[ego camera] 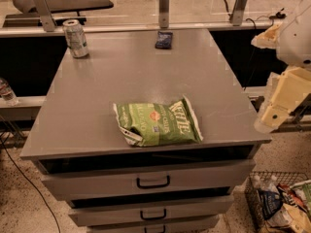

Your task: Move green jalapeno chip bag near rxbar blueberry

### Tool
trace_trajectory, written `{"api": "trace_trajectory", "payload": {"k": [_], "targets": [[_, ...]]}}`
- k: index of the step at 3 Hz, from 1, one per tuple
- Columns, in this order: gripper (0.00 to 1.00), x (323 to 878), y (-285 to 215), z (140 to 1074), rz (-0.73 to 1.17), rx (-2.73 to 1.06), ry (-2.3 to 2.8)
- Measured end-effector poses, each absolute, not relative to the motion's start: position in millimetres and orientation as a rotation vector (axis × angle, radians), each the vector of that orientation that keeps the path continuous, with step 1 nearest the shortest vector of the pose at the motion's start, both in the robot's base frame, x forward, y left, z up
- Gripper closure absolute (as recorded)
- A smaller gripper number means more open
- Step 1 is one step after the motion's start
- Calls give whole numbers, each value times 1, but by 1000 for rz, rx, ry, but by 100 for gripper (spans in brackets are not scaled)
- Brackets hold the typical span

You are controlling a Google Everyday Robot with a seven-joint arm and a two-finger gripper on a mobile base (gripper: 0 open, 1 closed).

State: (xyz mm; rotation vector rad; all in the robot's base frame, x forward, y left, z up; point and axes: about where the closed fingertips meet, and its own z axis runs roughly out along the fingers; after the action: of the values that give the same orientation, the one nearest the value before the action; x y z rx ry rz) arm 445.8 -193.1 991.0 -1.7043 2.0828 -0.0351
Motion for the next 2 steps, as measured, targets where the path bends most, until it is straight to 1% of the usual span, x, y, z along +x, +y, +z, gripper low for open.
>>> {"api": "trace_trajectory", "payload": {"k": [1, 2], "targets": [[0, 446, -193, 991, -35, -1704, 2083], [0, 439, -172, 975, -13, -1722, 2038]]}}
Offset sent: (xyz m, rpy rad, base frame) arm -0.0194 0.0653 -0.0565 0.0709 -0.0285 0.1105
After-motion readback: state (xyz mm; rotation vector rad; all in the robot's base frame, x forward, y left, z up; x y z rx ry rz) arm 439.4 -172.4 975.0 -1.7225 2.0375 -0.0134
